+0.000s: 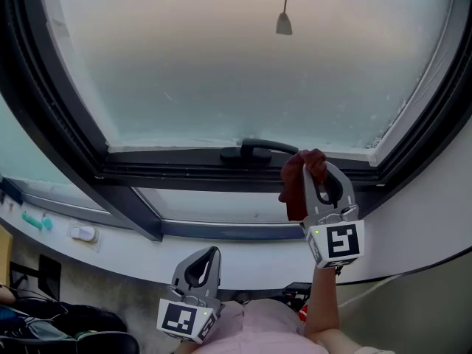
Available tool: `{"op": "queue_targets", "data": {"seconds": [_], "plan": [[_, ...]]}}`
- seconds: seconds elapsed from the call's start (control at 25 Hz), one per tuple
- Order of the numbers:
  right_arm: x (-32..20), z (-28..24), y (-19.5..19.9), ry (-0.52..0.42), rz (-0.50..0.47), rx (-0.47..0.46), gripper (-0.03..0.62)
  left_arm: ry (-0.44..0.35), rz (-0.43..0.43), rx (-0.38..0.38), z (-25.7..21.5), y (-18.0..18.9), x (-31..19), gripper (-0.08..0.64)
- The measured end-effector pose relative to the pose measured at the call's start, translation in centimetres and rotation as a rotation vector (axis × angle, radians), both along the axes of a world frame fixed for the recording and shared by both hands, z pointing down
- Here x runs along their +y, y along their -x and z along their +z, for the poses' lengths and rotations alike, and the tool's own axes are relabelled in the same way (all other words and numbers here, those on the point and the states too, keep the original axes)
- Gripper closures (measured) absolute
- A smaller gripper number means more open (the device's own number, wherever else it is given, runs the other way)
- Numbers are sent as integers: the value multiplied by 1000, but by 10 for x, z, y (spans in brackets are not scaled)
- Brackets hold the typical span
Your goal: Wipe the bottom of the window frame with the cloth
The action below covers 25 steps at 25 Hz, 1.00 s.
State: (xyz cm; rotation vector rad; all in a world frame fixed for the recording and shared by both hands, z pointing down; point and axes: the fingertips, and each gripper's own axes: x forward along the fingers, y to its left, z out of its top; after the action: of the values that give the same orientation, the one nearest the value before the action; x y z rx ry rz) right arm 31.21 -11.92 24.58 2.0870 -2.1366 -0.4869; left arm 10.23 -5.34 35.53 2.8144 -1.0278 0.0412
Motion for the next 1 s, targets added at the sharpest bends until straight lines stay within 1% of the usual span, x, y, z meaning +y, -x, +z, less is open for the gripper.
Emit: {"op": "queue_targets", "data": {"seconds": [0.08,0.16,0.24,0.4,0.6,0.76,1.0], "plan": [[-13,13,25,51,-53,31,531,2,-4,-1,1,2,-1,565],[-23,23,43,88,-82,55,531,4,-13,-1,2,6,-2,565],[-32,32,53,112,-99,61,531,7,-23,0,2,11,-4,565],[-43,47,61,157,-124,40,531,13,-36,-1,3,18,-7,565],[-59,66,65,228,-90,109,531,15,-32,-2,3,21,-10,565],[-63,68,67,234,-59,134,531,16,-32,-1,3,24,-13,565],[-62,68,66,234,-63,113,531,15,-6,-3,1,20,-11,565]]}}
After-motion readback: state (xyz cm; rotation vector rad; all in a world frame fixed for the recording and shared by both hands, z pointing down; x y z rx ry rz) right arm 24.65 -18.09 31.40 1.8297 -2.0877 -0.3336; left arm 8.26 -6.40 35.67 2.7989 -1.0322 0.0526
